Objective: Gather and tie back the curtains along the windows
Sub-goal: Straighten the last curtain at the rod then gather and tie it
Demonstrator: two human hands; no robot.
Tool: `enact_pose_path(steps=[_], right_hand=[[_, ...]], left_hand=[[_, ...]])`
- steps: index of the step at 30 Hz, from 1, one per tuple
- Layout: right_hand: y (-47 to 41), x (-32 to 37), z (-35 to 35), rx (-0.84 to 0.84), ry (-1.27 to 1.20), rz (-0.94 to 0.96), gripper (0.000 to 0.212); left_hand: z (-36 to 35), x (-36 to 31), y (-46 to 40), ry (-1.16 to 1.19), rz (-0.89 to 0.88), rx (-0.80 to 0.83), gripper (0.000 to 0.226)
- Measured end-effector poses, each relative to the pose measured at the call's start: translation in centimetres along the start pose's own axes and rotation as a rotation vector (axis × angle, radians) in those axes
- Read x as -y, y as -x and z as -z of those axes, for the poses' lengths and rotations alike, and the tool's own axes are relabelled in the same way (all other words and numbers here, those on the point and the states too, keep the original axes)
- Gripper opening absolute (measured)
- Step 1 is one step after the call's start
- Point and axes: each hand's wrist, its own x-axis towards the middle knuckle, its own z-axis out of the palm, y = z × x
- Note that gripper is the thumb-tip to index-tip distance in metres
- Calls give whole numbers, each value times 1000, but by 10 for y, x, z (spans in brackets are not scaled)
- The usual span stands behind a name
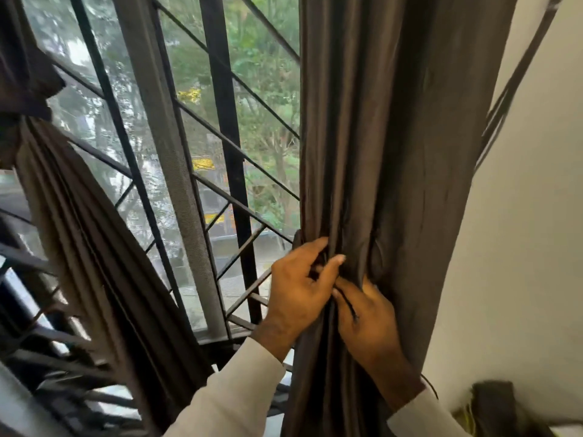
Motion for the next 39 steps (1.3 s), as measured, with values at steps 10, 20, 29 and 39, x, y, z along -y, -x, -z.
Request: enact_pose_path(steps=[10,20,29,39], right_hand=[[53,27,14,-364,187,-340,23],[36,4,12,117,154,52,31],[1,-18,86,-394,192,-233,67],[-12,-51,102,-338,224,-113,15]], left_hand=[[21,-6,27,-14,-130,-15,19],[8,-23,24,-74,-41,32,24],[-16,-40,31,-202,-20,-20,24],[-7,-33,30,-223,-12,16,16]])
